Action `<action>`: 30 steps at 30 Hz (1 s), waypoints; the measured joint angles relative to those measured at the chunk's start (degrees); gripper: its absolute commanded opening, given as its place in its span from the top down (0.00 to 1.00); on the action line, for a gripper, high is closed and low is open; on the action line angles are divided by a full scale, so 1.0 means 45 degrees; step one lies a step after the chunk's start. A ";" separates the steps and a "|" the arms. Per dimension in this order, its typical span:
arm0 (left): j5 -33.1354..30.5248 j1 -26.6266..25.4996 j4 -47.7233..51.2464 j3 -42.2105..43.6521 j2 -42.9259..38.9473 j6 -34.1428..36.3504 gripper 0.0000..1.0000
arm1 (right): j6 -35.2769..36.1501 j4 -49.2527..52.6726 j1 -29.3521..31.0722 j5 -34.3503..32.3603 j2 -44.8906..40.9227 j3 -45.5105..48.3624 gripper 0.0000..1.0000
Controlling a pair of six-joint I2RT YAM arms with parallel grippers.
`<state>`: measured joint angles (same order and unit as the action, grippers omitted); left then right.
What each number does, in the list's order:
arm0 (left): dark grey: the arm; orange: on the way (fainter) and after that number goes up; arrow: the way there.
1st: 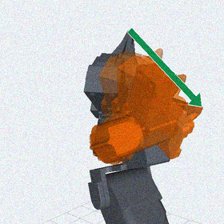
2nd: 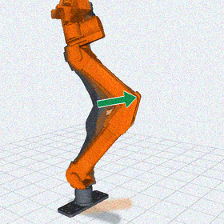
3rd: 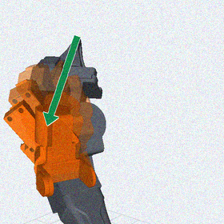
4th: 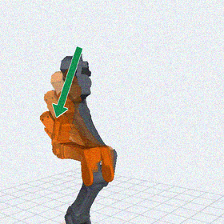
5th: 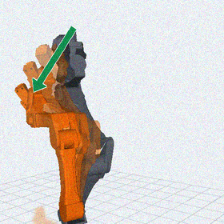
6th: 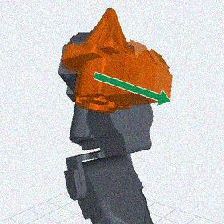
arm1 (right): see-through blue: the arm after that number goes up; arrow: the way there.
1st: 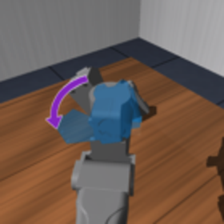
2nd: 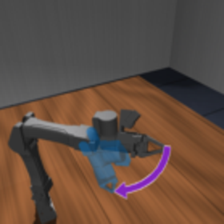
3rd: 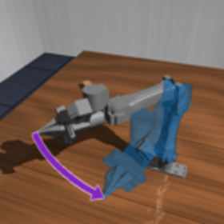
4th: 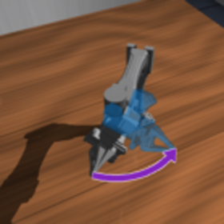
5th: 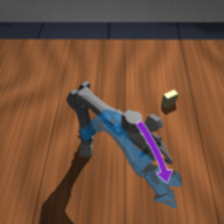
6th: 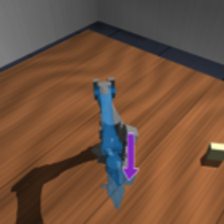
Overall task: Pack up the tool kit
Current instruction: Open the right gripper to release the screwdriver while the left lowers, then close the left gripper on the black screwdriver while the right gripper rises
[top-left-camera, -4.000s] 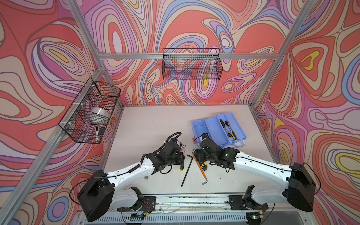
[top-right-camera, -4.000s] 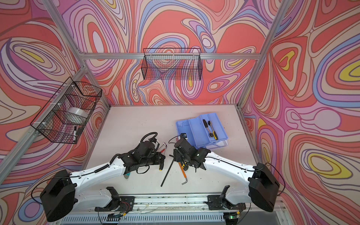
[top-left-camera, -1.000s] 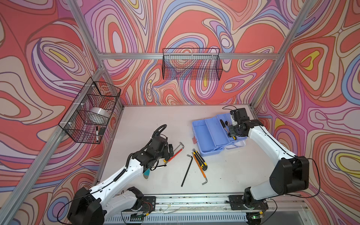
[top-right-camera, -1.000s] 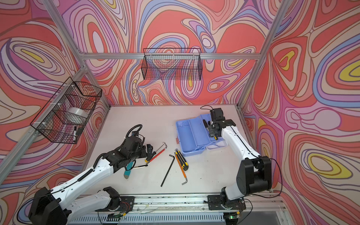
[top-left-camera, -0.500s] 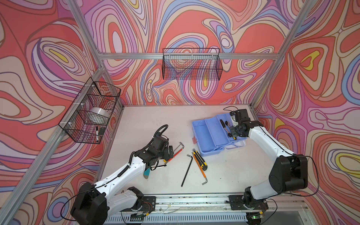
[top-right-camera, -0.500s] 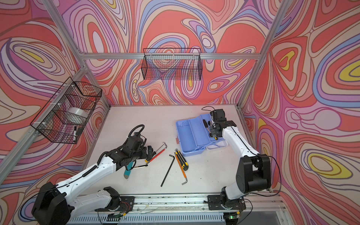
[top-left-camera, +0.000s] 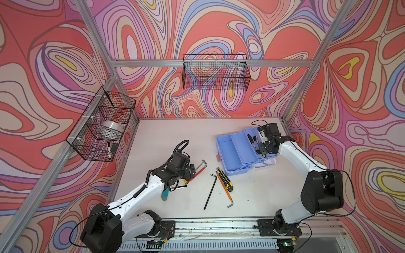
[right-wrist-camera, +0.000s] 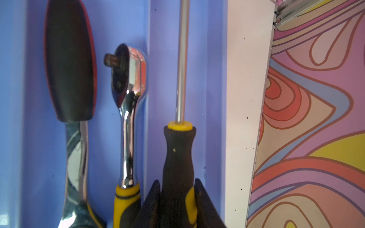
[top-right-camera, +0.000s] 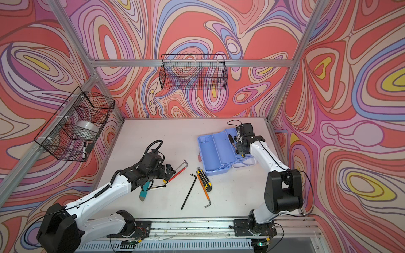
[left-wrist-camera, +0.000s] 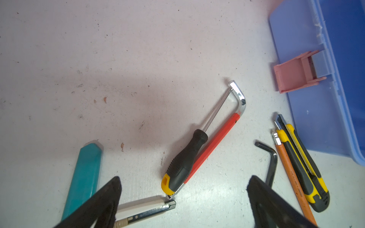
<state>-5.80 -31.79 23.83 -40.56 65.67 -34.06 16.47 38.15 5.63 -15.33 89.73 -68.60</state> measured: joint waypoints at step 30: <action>0.0588 0.0223 -0.0121 -0.1656 0.3706 0.1656 0.32 | -0.1049 0.0000 -0.0078 0.0228 -0.0855 -0.0005 0.54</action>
<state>-3.16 -30.79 23.29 -48.01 82.35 -26.61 11.75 38.15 5.28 -14.31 85.89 -68.62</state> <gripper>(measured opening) 0.702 0.452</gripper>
